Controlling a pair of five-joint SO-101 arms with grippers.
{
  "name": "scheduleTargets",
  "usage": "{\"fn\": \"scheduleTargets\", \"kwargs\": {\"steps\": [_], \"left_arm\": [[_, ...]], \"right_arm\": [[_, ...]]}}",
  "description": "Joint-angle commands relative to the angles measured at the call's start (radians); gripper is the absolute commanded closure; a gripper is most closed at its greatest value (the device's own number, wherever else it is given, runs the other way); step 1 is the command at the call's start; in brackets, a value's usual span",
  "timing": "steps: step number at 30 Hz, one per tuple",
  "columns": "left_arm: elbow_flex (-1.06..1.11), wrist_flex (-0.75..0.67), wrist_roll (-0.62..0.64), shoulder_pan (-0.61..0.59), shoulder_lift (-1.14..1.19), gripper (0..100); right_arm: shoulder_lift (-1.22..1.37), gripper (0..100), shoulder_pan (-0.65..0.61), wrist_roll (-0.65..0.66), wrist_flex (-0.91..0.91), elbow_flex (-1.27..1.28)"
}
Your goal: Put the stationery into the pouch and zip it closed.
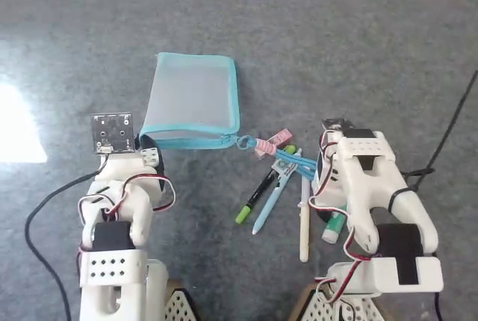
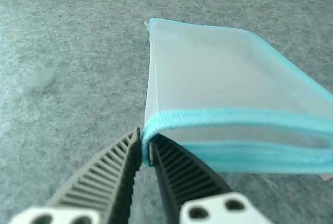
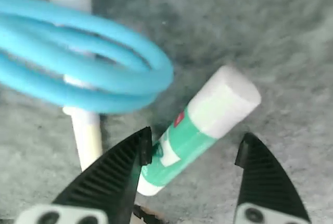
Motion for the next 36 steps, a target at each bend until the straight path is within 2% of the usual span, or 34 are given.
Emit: {"fn": "scheduleTargets", "kwargs": {"steps": [1,5,9,17,24,26,31,36], "left_arm": [[-0.008,-0.034,0.003,0.006,0.005,99],[-0.008,-0.034,0.003,0.006,0.005,99],[-0.008,-0.034,0.003,0.006,0.005,99],[-0.007,-0.034,0.003,0.006,0.005,99],[-0.007,-0.032,0.003,0.003,0.005,99],[-0.007,-0.032,0.003,0.003,0.005,99],[-0.001,-0.032,0.002,0.005,0.005,99],[0.001,-0.034,0.002,0.005,0.005,99]], "right_arm": [[-0.002,82.0,0.031,-0.009,-0.073,-0.011],[-0.004,99.8,0.067,0.031,-0.18,-0.023],[0.004,99.4,0.104,0.288,-0.183,-0.133],[0.005,99.1,0.07,0.387,-0.015,-0.497],[0.065,98.6,-0.042,0.528,-0.044,-0.445],[0.108,94.9,-0.047,0.531,-0.067,-0.416],[0.18,76.9,-0.047,0.477,-0.156,-0.344],[0.124,66.4,-0.047,0.443,-0.114,-0.336]]}}
